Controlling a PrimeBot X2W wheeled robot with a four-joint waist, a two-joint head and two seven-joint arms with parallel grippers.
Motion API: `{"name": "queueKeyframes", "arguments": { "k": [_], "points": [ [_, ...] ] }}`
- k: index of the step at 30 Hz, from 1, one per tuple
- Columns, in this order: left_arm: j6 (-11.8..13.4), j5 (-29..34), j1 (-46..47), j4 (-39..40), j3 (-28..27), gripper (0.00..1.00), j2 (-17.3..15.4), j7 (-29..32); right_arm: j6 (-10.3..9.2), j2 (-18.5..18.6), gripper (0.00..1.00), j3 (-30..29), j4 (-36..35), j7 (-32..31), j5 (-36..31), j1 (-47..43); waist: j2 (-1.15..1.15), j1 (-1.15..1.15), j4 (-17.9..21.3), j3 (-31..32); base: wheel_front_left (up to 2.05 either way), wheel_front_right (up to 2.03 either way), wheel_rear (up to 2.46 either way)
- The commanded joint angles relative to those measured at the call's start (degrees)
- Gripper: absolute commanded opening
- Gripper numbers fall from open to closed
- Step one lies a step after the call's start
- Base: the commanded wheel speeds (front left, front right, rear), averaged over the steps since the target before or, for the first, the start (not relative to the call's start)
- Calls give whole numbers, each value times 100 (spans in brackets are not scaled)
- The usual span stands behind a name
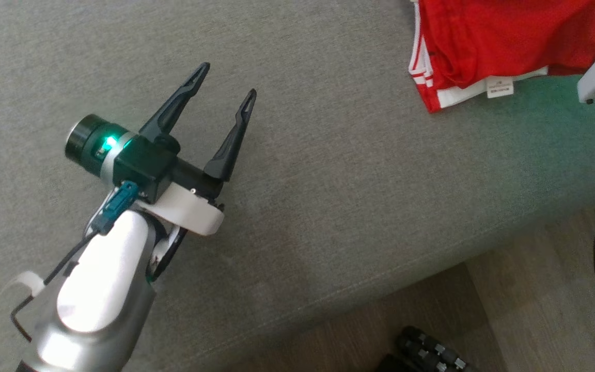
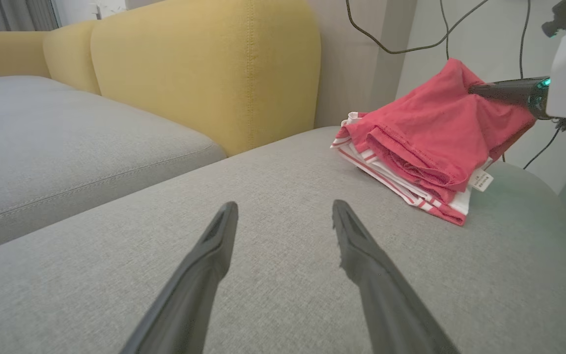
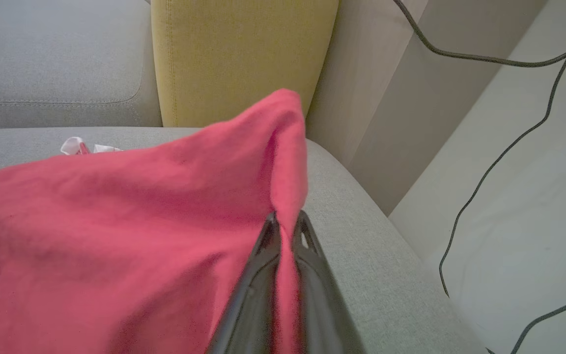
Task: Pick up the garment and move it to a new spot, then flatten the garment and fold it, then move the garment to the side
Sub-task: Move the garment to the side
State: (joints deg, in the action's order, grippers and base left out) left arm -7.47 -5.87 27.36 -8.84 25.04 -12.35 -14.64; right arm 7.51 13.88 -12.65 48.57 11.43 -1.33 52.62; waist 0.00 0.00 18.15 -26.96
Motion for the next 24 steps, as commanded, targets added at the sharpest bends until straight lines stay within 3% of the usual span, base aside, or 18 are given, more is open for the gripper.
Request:
{"name": "queueKeyframes", "arguments": {
  "k": [1,2,14,24],
  "points": [
    [58,-50,166,181,-178,100,-77,15,-2,106,17,42,-28,92,-92,208,0,0,-63,-25,0,0,0],
    [72,-62,163,182,-179,100,-64,14,-2,128,100,15,18,122,-135,242,0,0,-86,-30,0,0,0],
    [244,-276,-37,67,-301,100,110,-29,-2,33,100,-62,211,310,-533,221,0,0,-395,379,0,0,0],
    [408,-580,-733,403,-835,100,506,-35,-2,-316,100,765,-690,352,42,-681,0,0,-930,1269,0,0,0]
  ]
}}
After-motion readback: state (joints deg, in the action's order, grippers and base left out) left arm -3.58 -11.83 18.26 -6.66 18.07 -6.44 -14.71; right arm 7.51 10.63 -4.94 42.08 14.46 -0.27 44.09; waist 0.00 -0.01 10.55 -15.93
